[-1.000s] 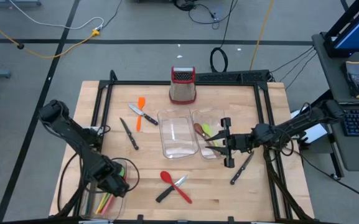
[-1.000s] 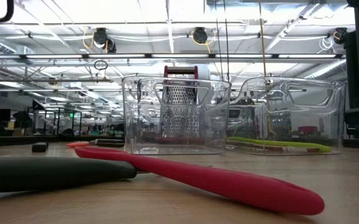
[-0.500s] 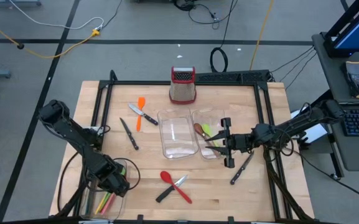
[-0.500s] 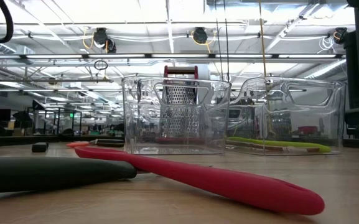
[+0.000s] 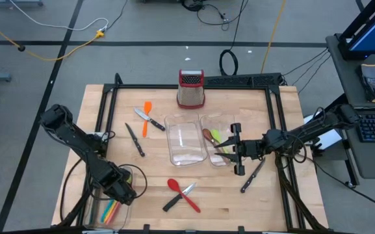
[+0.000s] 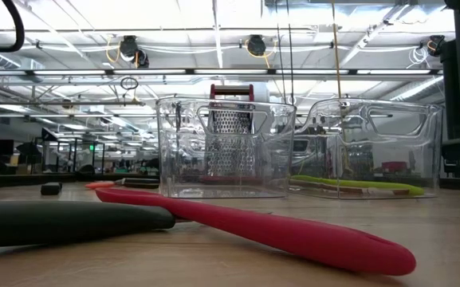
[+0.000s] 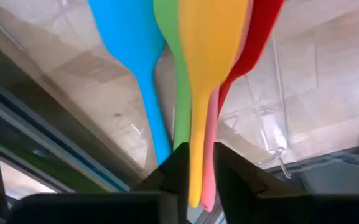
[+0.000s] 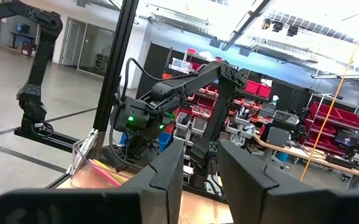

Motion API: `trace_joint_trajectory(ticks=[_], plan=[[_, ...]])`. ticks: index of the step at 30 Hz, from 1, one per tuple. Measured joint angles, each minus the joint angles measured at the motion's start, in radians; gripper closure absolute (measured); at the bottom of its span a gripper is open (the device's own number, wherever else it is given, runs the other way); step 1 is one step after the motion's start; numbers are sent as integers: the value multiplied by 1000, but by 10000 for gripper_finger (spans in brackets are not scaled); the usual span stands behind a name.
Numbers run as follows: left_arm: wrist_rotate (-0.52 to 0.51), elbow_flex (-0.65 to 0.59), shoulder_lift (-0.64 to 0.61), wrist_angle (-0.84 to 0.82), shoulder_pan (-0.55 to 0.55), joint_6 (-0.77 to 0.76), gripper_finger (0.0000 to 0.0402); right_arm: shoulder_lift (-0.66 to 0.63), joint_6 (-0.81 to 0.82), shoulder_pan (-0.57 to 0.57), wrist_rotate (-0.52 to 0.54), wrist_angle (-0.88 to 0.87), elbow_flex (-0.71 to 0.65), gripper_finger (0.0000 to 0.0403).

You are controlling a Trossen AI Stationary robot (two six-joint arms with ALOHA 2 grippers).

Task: Pick & Place Kitchen Items
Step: Put the yellow spatula into the left transparent bin, then put the red serving spoon into the right transparent bin

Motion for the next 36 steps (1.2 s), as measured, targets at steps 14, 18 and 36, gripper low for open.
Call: trace_joint_trajectory(ticks=[14, 18, 36], plan=[[-103, 31, -94, -5, -4, 32, 248, 0, 139, 0, -165, -10, 0, 312], [-237, 51, -151, -6, -5, 49, 248, 1, 144, 15, -324, -11, 0, 312], [-1015, 72, -427, -5, -2, 686, 276, 181, 45, 266, -168, -53, 76, 300]])
